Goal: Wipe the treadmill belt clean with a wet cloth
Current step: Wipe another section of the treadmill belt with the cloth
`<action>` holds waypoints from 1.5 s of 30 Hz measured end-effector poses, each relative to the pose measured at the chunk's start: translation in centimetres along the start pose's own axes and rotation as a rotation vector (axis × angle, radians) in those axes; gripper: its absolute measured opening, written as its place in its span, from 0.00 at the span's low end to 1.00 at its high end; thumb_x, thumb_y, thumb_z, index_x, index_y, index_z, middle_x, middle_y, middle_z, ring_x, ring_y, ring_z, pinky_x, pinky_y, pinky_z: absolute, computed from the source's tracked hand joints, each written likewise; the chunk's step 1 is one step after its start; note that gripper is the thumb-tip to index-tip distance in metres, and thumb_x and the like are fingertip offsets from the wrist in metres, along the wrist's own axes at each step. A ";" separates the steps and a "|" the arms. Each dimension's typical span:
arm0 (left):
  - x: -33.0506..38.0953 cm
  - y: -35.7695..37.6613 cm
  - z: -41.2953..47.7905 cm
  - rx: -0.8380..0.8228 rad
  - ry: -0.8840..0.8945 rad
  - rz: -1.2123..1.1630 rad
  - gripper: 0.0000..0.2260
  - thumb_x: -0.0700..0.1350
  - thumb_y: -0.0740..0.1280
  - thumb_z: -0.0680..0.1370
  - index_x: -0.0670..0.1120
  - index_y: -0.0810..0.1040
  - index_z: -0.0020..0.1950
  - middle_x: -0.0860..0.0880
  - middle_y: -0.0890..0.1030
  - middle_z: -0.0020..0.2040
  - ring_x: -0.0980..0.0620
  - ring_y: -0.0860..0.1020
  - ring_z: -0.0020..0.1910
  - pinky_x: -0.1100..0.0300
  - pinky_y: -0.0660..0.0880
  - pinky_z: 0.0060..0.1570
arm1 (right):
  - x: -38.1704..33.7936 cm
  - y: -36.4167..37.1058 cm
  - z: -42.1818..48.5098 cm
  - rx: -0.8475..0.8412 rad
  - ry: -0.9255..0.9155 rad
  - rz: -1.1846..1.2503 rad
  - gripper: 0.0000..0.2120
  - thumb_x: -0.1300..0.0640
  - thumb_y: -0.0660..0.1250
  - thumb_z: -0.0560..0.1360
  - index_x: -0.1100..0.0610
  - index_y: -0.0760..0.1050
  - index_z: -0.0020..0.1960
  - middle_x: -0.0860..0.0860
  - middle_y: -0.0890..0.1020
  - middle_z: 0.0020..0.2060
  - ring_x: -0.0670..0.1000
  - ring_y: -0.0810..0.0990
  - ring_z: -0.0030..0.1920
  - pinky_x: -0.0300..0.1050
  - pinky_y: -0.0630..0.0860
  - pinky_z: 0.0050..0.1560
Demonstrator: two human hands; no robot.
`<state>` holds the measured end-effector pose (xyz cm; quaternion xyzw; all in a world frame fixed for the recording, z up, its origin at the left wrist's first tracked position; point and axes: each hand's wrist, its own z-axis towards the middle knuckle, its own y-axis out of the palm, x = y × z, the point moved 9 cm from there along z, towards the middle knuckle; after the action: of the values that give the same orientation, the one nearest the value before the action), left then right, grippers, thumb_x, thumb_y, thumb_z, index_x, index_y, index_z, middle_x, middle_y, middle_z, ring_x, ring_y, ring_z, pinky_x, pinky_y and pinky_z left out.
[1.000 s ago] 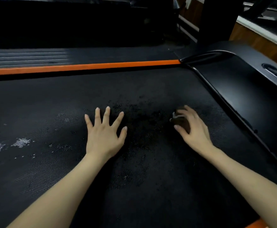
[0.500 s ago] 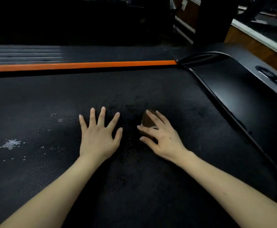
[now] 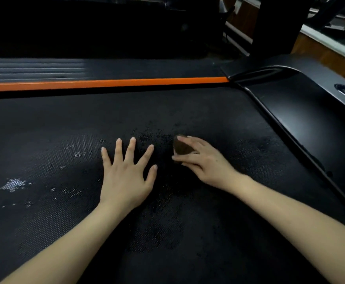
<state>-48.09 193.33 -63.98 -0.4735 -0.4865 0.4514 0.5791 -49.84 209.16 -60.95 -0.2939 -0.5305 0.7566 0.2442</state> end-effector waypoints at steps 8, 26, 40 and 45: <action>0.0 0.0 0.1 0.009 -0.003 -0.029 0.30 0.64 0.38 0.74 0.61 0.55 0.76 0.44 0.55 0.77 0.39 0.48 0.76 0.36 0.42 0.71 | 11.7 -1.7 5.9 0.253 0.684 -0.145 0.12 0.59 0.63 0.77 0.54 0.79 0.59 0.61 0.68 0.69 0.64 0.66 0.67 0.55 0.59 0.70; 0.0 -0.3 0.1 0.022 0.007 -0.022 0.27 0.63 0.44 0.76 0.59 0.62 0.74 0.42 0.62 0.75 0.36 0.55 0.75 0.34 0.48 0.71 | 3.9 2.6 11.1 0.118 0.163 0.033 0.13 0.60 0.65 0.75 0.55 0.80 0.59 0.62 0.70 0.68 0.65 0.68 0.66 0.54 0.60 0.70; 0.1 -0.2 0.2 0.044 0.017 0.001 0.25 0.62 0.47 0.77 0.59 0.64 0.73 0.41 0.65 0.73 0.36 0.59 0.74 0.33 0.52 0.70 | 8.7 3.7 18.8 0.135 0.472 -0.006 0.21 0.56 0.58 0.81 0.52 0.63 0.73 0.56 0.59 0.73 0.60 0.61 0.70 0.53 0.61 0.69; 0.0 -0.3 0.1 0.071 0.025 -0.001 0.24 0.61 0.49 0.78 0.58 0.67 0.72 0.41 0.69 0.71 0.35 0.63 0.72 0.32 0.57 0.68 | 14.6 1.2 16.1 0.145 0.488 -0.019 0.17 0.58 0.60 0.80 0.51 0.71 0.68 0.55 0.60 0.74 0.58 0.58 0.73 0.52 0.57 0.72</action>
<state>-48.18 193.31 -63.68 -0.4579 -0.4630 0.4622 0.6019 -71.59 208.10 -60.51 -0.4445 -0.4031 0.6971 0.3924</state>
